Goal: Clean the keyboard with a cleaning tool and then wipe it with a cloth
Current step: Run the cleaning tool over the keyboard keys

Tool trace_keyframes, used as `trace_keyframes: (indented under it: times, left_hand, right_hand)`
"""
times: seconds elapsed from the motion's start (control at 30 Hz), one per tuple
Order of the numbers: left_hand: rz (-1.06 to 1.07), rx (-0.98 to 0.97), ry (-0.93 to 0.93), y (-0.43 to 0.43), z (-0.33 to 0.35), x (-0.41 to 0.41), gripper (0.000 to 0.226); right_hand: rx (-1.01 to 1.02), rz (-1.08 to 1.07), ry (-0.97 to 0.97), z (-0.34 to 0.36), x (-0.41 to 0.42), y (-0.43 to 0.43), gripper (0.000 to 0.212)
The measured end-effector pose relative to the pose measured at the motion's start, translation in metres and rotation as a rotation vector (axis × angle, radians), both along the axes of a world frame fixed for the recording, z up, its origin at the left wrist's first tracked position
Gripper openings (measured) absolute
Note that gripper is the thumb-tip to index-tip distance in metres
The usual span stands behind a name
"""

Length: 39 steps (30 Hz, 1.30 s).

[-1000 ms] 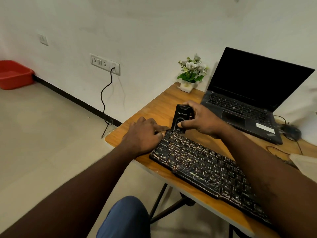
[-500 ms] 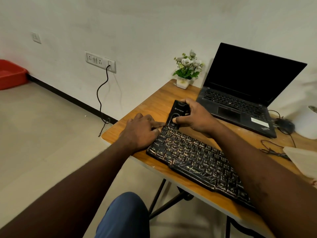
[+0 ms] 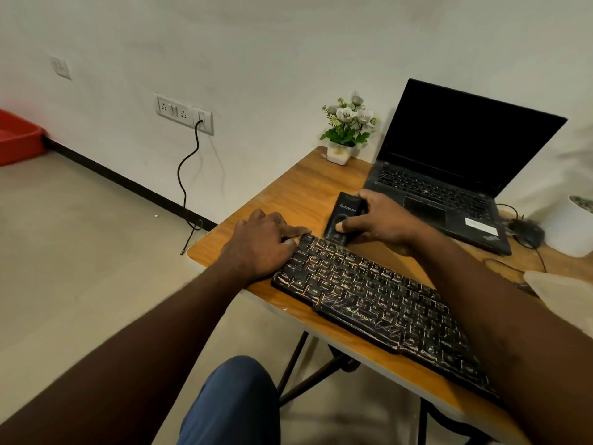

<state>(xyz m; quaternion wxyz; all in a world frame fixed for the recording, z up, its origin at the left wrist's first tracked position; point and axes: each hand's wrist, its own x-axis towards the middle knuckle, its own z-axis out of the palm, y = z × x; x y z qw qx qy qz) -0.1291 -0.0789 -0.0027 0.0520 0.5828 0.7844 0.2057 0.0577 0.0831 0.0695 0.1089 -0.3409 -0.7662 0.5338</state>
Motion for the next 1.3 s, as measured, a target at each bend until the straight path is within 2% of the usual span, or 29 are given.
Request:
trace_keyframes:
  times: [0.17,0.3,0.5,0.83,1.1,1.3]
  left_hand:
    - [0.020,-0.006,-0.006,0.000,0.002,0.002,0.042]
    - [0.008,-0.009,0.002,0.001,0.001,-0.001,0.043]
    - [-0.001,-0.013,0.015,0.002,0.000,-0.001,0.043]
    - [0.029,0.011,-0.016,0.000,0.001,0.002,0.044]
    - [0.013,0.008,-0.017,0.001,0.000,0.000,0.043]
    - [0.019,0.012,-0.034,0.001,0.000,-0.001,0.042]
  right_hand:
    - [0.022,-0.053,0.071,-0.012,-0.030,-0.007,0.054]
    - [0.000,0.007,-0.050,0.002,0.006,0.005,0.047]
    - [0.007,0.020,-0.190,0.016,0.057,0.023,0.052]
    - [0.324,0.021,0.021,0.003,-0.026,-0.032,0.058]
    - [0.600,0.113,-0.152,0.016,0.020,-0.035,0.054]
    - [0.832,0.092,-0.140,0.003,0.020,-0.060,0.063]
